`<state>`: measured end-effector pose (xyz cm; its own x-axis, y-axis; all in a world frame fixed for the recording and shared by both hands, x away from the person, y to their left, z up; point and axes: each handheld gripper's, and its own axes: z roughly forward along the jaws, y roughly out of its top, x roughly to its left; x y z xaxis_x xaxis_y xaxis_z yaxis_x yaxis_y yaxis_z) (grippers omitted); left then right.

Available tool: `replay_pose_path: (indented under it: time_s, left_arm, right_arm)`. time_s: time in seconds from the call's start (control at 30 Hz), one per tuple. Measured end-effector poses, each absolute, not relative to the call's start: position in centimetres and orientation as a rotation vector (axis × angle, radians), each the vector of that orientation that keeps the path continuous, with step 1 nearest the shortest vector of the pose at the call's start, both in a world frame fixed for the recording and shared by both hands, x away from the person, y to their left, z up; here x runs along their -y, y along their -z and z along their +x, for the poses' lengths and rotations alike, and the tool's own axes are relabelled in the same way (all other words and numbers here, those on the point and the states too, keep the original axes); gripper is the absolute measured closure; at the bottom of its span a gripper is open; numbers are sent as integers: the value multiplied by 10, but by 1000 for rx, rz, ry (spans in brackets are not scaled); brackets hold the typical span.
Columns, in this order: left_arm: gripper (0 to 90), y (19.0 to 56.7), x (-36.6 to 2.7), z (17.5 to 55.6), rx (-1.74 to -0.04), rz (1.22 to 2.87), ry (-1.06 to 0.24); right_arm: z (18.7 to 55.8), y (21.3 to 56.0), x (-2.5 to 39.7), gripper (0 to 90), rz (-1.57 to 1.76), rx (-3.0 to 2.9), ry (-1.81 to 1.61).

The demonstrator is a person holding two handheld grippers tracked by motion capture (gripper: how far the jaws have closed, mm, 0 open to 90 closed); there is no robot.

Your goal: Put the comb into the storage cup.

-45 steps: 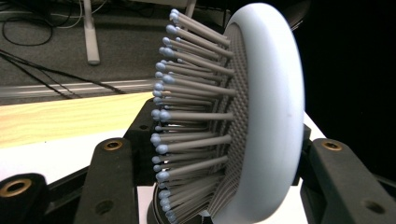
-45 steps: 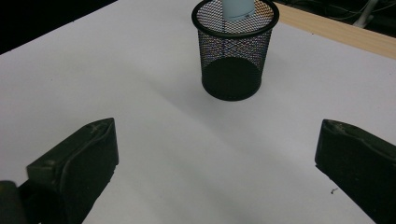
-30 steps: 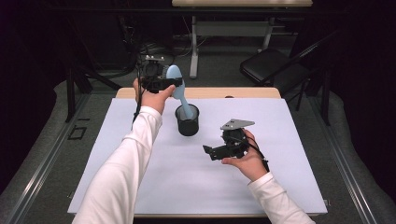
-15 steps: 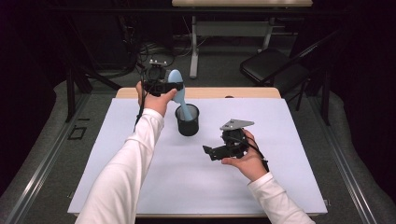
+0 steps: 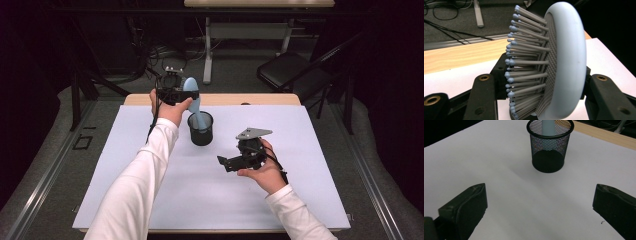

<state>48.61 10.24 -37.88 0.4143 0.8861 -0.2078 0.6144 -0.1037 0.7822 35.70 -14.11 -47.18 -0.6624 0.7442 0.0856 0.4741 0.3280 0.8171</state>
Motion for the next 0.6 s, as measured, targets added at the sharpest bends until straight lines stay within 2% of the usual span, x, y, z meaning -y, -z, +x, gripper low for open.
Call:
replay_pose_path:
  time_s: [0.6]
  left_arm:
    - [472, 394, -100, 489, -1308, 1854, -420]
  right_arm:
    - [357, 472, 141, 0, 1091, -2295, -1248]
